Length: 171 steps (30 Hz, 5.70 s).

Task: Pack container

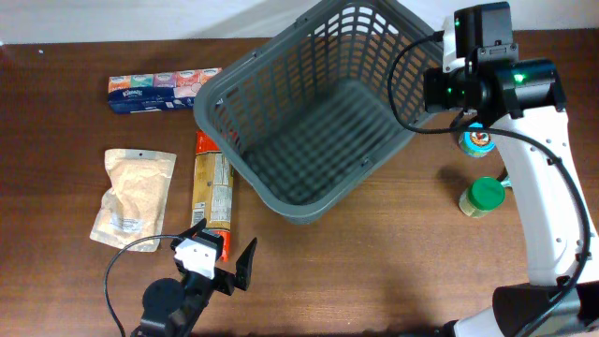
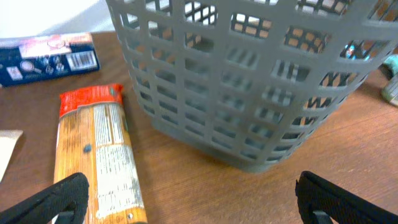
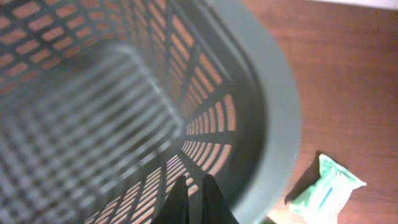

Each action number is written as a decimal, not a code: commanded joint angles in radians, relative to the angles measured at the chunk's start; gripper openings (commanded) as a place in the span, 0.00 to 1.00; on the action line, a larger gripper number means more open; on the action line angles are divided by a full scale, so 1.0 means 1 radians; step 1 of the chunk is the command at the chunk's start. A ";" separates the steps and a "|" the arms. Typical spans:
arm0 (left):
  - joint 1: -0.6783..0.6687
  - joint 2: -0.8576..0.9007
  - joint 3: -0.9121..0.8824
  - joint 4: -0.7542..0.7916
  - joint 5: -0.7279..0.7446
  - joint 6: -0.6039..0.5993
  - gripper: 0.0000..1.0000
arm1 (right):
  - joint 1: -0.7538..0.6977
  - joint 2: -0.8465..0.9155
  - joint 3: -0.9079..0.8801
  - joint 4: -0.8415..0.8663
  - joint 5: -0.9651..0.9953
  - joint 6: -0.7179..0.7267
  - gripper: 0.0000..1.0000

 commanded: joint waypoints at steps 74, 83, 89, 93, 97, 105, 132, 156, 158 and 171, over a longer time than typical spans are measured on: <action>-0.152 0.689 0.574 -0.224 0.563 0.090 0.02 | -0.005 -0.056 0.266 -0.185 -0.099 0.001 0.04; -0.395 0.766 0.574 -0.089 0.134 0.011 0.02 | -0.005 -0.056 0.266 -0.185 -0.092 0.001 0.04; -0.506 0.799 0.574 -0.014 -0.109 -0.037 0.02 | -0.005 -0.056 0.266 -0.185 -0.092 0.001 0.03; -0.549 0.835 0.574 0.035 -0.263 -0.068 0.02 | -0.005 -0.056 0.266 -0.185 -0.092 0.001 0.04; -0.555 0.894 0.574 0.063 -0.383 -0.122 0.02 | -0.005 -0.056 0.266 -0.185 -0.092 0.001 0.04; -0.555 0.920 0.575 0.117 -0.626 -0.166 0.02 | -0.005 -0.050 0.264 -0.195 -0.092 0.001 0.03; -0.472 0.946 0.576 0.276 -0.760 -0.165 0.02 | -0.005 0.124 0.258 -0.214 -0.095 0.000 0.04; -0.472 0.927 0.576 0.272 -0.760 -0.165 0.02 | -0.004 0.164 0.263 -0.421 -0.182 0.002 0.04; -0.472 0.917 0.579 0.268 -0.759 -0.165 0.02 | -0.004 0.155 0.272 -0.409 -0.182 0.006 0.03; -0.472 0.808 0.927 -0.290 -0.589 -0.164 0.02 | -0.005 -0.035 0.382 -0.439 -0.171 0.019 0.04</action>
